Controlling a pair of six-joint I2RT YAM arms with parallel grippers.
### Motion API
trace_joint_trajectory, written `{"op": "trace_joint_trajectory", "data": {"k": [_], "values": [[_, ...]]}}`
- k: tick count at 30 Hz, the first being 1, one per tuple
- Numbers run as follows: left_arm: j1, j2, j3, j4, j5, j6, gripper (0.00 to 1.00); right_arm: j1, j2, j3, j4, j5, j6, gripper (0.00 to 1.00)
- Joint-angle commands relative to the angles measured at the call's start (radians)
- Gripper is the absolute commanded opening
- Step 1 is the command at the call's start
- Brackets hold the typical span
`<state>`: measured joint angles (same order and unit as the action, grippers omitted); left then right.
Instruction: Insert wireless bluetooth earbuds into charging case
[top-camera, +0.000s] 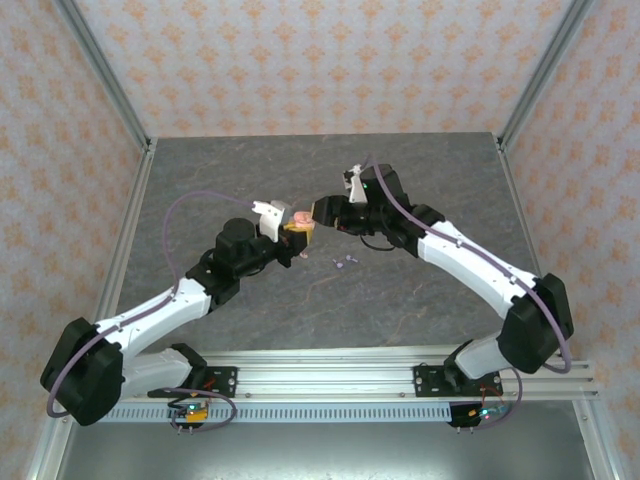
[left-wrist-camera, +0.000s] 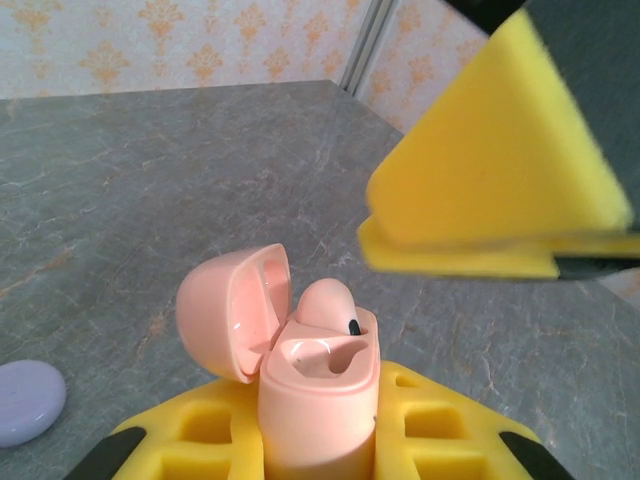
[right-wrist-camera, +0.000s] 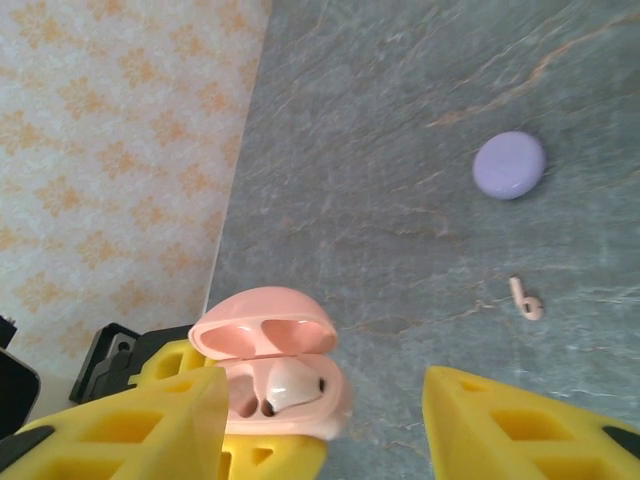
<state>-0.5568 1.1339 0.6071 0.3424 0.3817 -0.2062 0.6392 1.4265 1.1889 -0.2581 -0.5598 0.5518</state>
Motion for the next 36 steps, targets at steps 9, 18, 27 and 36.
{"op": "trace_joint_trajectory", "data": {"k": [9,18,27,36], "values": [[-0.004,-0.176,0.019,-0.14,0.058,0.059,0.15,-0.045,-0.01,0.127,-0.293,0.19,-0.155,0.55],[-0.002,-0.255,0.127,-0.272,0.121,0.068,0.15,-0.076,0.169,0.178,-0.347,0.053,-0.229,0.48],[-0.002,-0.263,0.191,-0.321,0.122,0.051,0.15,-0.012,0.394,0.24,-0.33,-0.065,-0.255,0.33],[-0.003,-0.269,0.192,-0.301,0.126,0.05,0.15,0.055,0.581,0.325,-0.305,-0.11,-0.243,0.21]]}}
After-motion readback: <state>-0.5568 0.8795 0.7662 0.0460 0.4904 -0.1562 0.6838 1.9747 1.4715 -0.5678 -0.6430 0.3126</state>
